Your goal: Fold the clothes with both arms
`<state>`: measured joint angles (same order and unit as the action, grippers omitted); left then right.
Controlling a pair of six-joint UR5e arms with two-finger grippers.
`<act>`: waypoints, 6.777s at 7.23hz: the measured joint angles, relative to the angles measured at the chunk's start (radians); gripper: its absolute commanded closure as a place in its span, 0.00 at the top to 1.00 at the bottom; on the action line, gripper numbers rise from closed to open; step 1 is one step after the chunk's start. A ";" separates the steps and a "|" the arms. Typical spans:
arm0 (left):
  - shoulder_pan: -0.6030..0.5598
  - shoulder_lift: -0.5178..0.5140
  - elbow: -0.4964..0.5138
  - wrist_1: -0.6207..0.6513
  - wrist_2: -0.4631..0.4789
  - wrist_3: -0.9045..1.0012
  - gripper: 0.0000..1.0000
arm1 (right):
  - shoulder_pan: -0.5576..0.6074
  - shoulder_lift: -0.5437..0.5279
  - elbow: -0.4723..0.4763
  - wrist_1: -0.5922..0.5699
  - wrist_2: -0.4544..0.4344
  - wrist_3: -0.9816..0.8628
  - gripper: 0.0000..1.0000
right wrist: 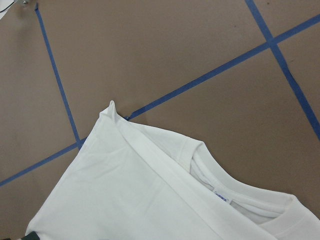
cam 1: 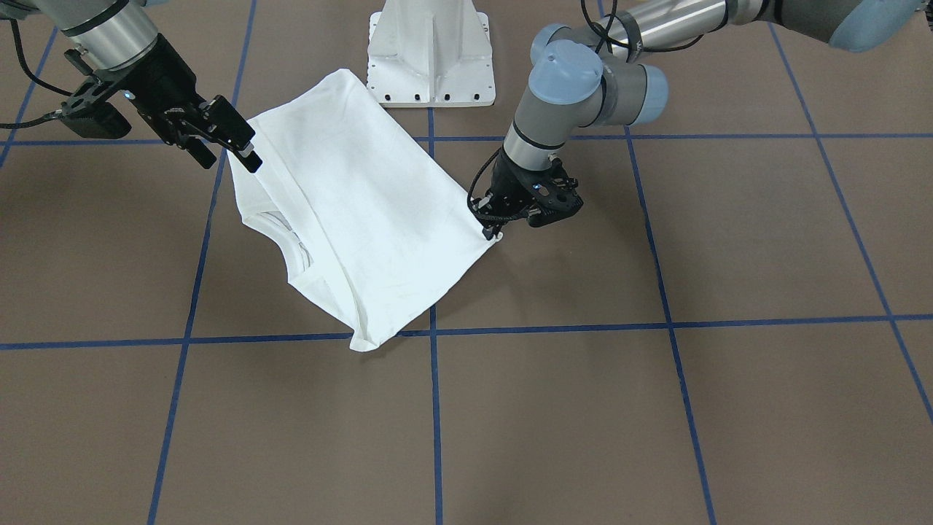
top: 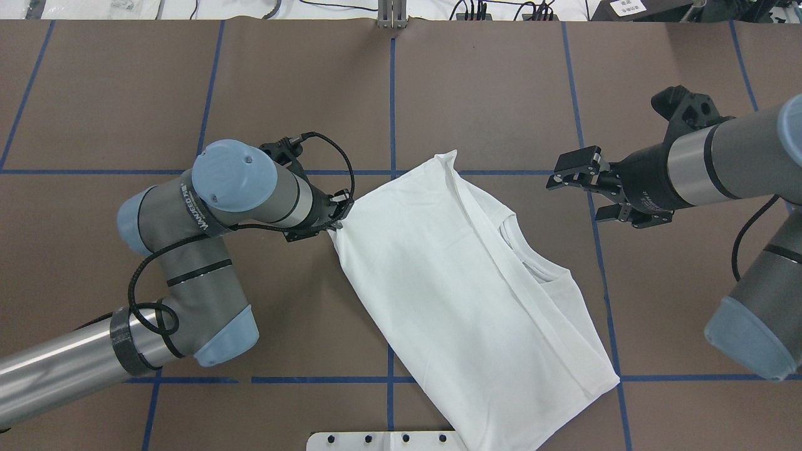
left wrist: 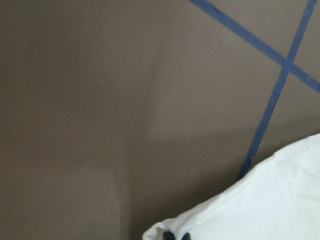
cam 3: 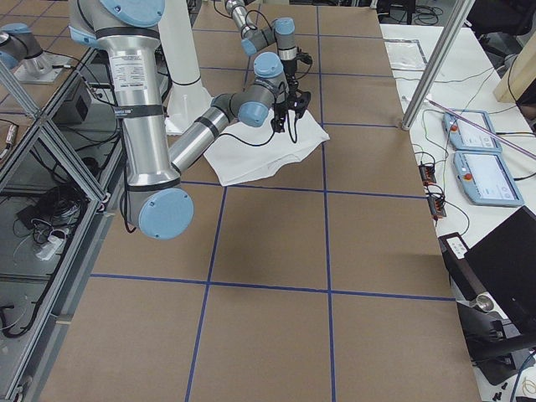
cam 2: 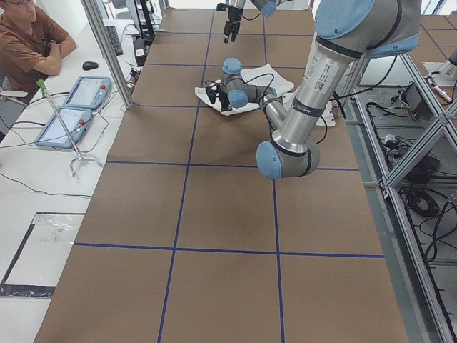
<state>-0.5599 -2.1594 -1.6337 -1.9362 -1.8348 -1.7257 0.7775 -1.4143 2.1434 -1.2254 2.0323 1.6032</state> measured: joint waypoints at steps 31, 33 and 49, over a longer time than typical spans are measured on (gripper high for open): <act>-0.419 0.171 0.060 -0.439 -0.212 0.506 1.00 | -0.006 0.806 -1.104 -0.033 -0.289 -0.479 1.00; -0.421 0.168 0.060 -0.438 -0.210 0.507 1.00 | -0.013 0.811 -1.134 -0.008 -0.328 -0.512 1.00; -0.417 0.159 0.075 -0.438 -0.203 0.508 1.00 | -0.037 0.803 -1.218 0.037 -0.371 -0.636 1.00</act>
<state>-0.9771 -2.0004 -1.5592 -2.3746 -2.0376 -1.2180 0.7408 -0.6114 0.9251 -1.1880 1.6617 0.9675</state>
